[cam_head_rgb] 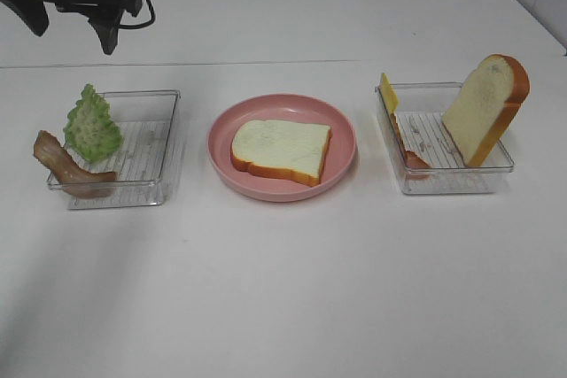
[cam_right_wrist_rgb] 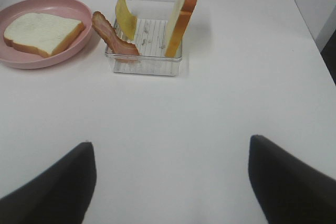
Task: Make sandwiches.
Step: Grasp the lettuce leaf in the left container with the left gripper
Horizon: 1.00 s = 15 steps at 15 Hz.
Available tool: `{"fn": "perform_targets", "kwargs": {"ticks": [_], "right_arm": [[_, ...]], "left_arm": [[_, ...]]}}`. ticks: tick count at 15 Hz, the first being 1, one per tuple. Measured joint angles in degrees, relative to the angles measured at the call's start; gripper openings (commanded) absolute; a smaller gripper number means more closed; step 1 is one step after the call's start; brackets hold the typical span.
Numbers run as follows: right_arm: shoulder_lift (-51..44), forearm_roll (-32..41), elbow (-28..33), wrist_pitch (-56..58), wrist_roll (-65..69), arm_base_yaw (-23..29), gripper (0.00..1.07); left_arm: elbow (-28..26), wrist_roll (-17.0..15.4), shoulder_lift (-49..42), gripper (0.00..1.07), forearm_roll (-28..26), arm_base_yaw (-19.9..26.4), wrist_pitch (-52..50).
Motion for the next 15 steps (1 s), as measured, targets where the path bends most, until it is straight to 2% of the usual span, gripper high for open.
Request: {"fn": "perform_targets", "kwargs": {"ticks": [12,15], "right_arm": [[0.0,0.0,0.0,0.0,0.0,0.0,0.76],[0.0,0.0,0.0,0.0,0.0,0.0,0.76]], "left_arm": [[0.0,-2.06,8.94,0.76,4.7,0.17,-1.55],[0.0,-2.86,10.37,0.74,4.35,2.18,-2.75]]}}
